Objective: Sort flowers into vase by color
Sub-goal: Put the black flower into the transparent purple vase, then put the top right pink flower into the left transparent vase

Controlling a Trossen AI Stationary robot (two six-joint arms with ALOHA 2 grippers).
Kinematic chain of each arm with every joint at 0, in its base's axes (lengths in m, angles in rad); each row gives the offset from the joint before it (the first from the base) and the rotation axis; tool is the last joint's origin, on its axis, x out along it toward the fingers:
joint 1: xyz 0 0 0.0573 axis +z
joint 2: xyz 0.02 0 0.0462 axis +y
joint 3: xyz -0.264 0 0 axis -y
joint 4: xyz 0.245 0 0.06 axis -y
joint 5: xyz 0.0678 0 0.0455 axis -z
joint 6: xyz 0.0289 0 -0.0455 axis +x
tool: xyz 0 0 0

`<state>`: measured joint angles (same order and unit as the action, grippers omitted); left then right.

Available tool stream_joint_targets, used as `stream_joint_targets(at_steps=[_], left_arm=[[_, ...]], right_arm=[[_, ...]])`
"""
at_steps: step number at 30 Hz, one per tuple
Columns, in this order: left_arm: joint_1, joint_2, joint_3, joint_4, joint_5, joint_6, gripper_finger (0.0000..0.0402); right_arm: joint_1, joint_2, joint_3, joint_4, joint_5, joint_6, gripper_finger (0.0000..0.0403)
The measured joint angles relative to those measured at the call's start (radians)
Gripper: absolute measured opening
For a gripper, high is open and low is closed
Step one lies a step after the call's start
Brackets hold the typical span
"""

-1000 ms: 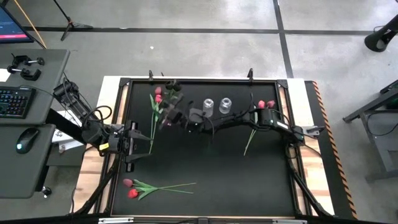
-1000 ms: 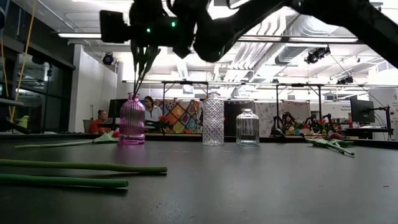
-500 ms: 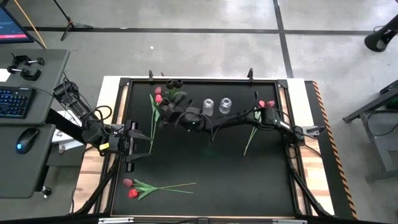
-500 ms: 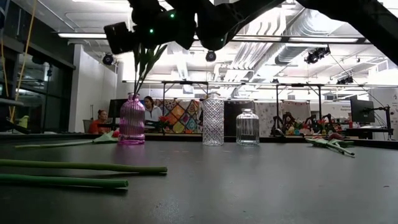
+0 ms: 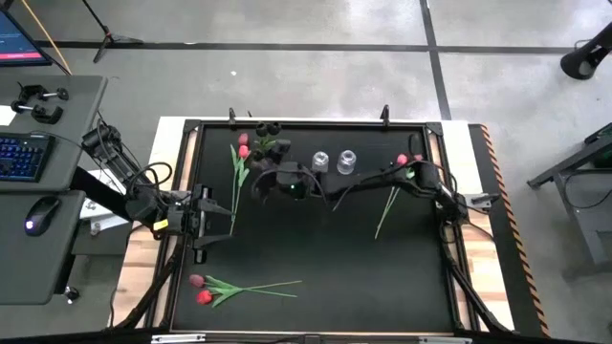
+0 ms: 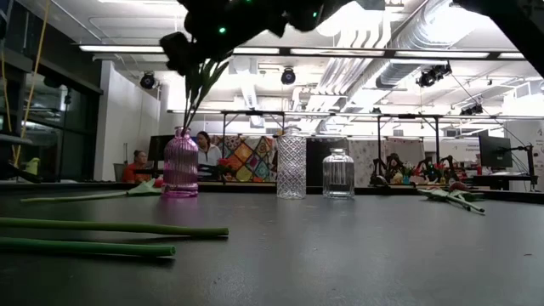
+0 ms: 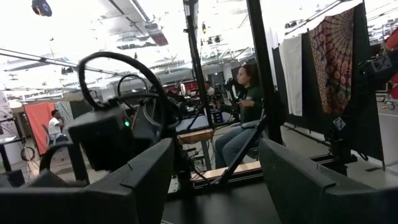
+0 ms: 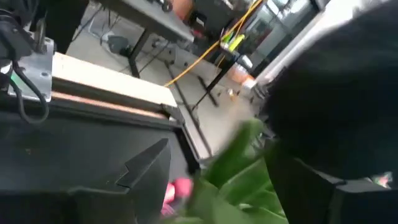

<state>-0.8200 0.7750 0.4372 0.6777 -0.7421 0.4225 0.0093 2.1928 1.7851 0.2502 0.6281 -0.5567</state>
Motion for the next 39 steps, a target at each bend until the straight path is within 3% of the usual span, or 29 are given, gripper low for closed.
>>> stream_joint_targets(at_steps=[12, 24, 27, 31, 35, 39], left_arm=[[0.0, 0.0, 0.0, -0.001, -0.005, 0.0, 0.0225], [0.0, 0.0, 0.0, -0.001, -0.013, -0.002, 0.0225], [0.0, 0.0, 0.0, -0.001, -0.013, -0.001, 0.0225], [0.0, 0.0, 0.0, -0.002, -0.013, -0.002, 0.0225], [0.0, 0.0, 0.0, 0.004, -0.013, -0.001, 0.0225], [0.008, 0.0, 0.0, 0.026, -0.012, 0.003, 0.0225]], right_arm=[[0.005, -0.109, 0.0, -0.547, 0.023, 0.173, 0.0248], [0.101, -0.175, -0.025, -1.257, 0.104, 0.632, 0.0248], [0.157, -0.232, -0.146, -1.332, 0.164, 0.755, 0.0248], [0.237, -0.388, -0.413, -1.346, 0.238, 1.017, 0.0248], [0.286, -0.584, -0.671, -1.37, 0.271, 1.449, 0.0248], [0.24, -0.777, -0.871, -1.401, 0.197, 1.899, 0.0248]])
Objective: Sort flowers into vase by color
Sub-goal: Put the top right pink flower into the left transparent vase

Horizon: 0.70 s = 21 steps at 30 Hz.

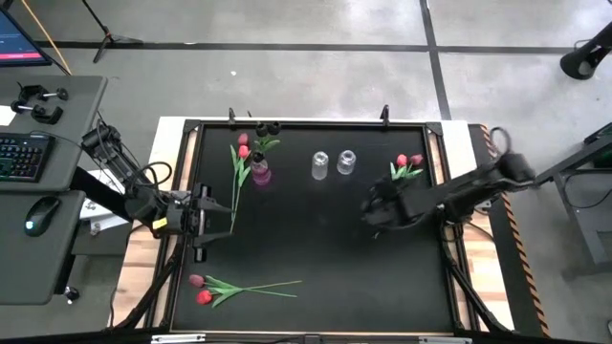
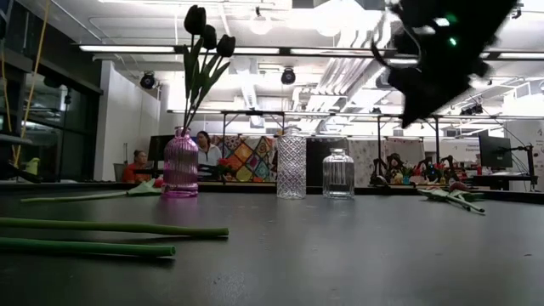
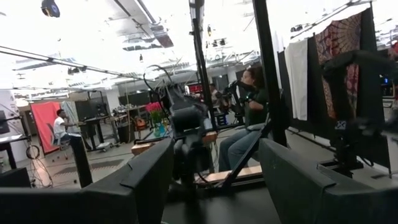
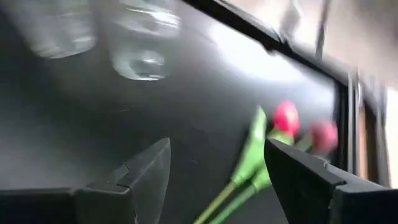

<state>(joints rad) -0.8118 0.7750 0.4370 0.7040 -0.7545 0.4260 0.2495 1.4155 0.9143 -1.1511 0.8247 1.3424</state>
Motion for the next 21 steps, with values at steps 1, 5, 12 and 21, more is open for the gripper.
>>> stream_joint_targets(at_steps=[1, 5, 12, 21], left_arm=[[0.004, 0.0, 0.0, 0.006, 0.002, 0.003, 0.0225], [0.024, 0.0, 0.0, 0.005, 0.009, 0.004, 0.0225], [0.048, 0.0, 0.0, -0.008, 0.009, 0.005, 0.0225], [0.046, 0.0, 0.0, -0.027, 0.009, -0.003, 0.0225]], right_arm=[[-0.024, -0.045, -0.045, 0.005, -0.022, 0.063, 0.0248], [-0.158, -0.174, -0.181, 0.115, -0.092, 0.119, 0.0248], [-0.403, -0.196, -0.302, 0.463, -0.302, -0.144, 0.0248], [-0.484, -0.114, -0.307, 0.453, -0.41, -0.178, 0.0248]])
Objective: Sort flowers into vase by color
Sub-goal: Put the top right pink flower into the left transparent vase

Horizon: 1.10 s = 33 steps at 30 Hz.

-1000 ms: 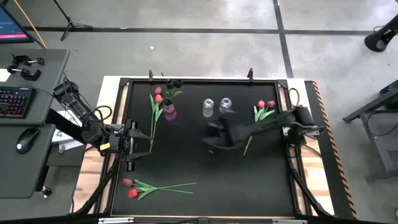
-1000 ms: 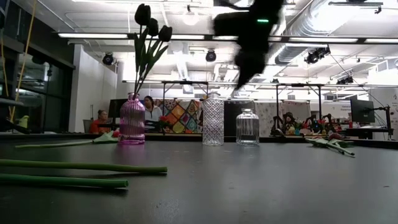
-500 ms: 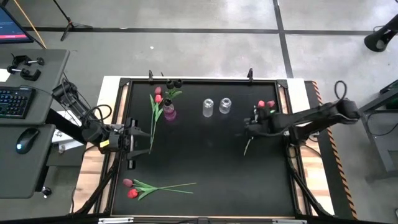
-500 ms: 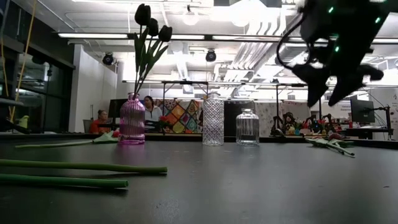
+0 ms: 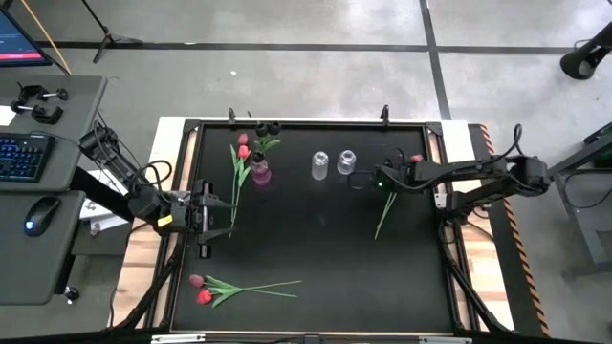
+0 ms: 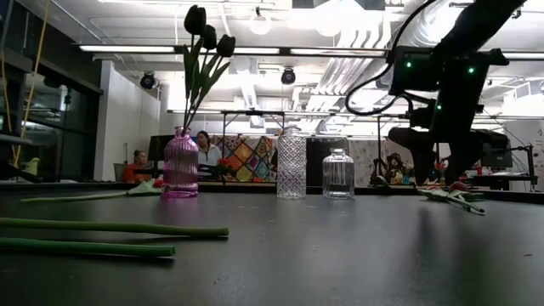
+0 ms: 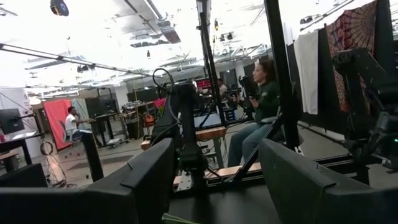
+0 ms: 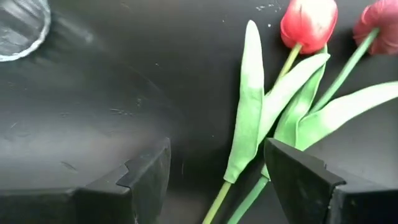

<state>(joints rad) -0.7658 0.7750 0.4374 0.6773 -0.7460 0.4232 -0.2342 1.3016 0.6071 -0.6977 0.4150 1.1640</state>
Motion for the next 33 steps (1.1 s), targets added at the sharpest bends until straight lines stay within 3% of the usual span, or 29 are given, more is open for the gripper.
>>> stream_joint_targets(at_steps=[16, 33], left_arm=[[0.0, 0.0, 0.0, -0.002, 0.0, -0.021, 0.0225], [0.0, 0.0, 0.0, -0.003, -0.001, -0.026, 0.0225]], right_arm=[[0.021, 0.156, 0.003, 0.02, 0.016, 0.093, 0.0248], [0.035, 0.118, 0.0, 0.035, 0.024, 0.095, 0.0248]])
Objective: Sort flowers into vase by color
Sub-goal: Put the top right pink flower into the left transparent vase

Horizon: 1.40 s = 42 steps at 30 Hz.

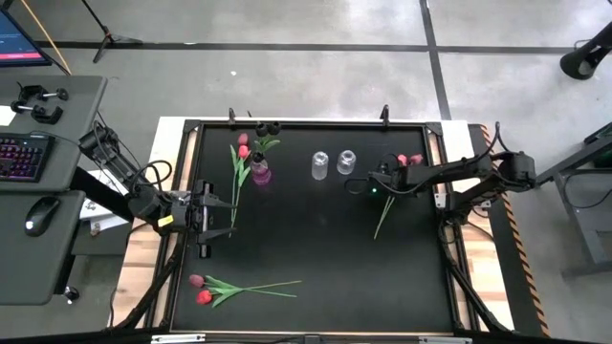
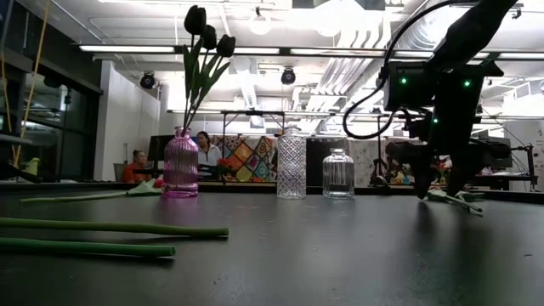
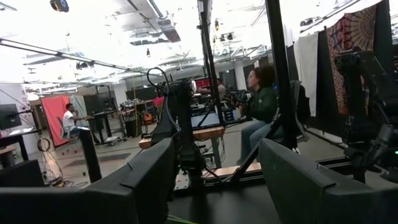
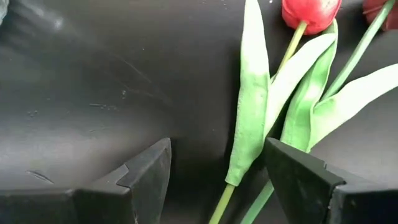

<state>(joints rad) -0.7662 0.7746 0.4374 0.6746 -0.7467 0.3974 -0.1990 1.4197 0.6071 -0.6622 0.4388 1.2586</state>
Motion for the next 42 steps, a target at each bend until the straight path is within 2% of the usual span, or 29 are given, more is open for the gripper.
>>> stream_joint_targets(at_steps=[11, 25, 32, 37, 42], left_arm=[[0.0, 0.0, 0.0, 0.0, 0.0, -0.001, 0.0225], [0.0, 0.0, 0.0, 0.0, 0.0, -0.002, 0.0225], [0.0, 0.0, 0.0, -0.003, 0.0, -0.002, 0.0225], [0.0, 0.0, 0.0, -0.005, 0.0, -0.002, 0.0225], [0.0, 0.0, 0.0, -0.005, 0.0, -0.002, 0.0225]], right_arm=[[-0.036, 0.0, 0.0, 0.009, 0.023, 0.001, 0.0242], [-0.036, 0.0, 0.0, 0.007, 0.02, -0.003, 0.0151], [-0.003, 0.0, -0.001, -0.008, 0.011, -0.009, 0.0147], [0.026, 0.0, -0.001, -0.049, 0.01, 0.063, 0.0147], [0.027, 0.0, -0.001, -0.05, 0.071, 0.113, 0.0147]])
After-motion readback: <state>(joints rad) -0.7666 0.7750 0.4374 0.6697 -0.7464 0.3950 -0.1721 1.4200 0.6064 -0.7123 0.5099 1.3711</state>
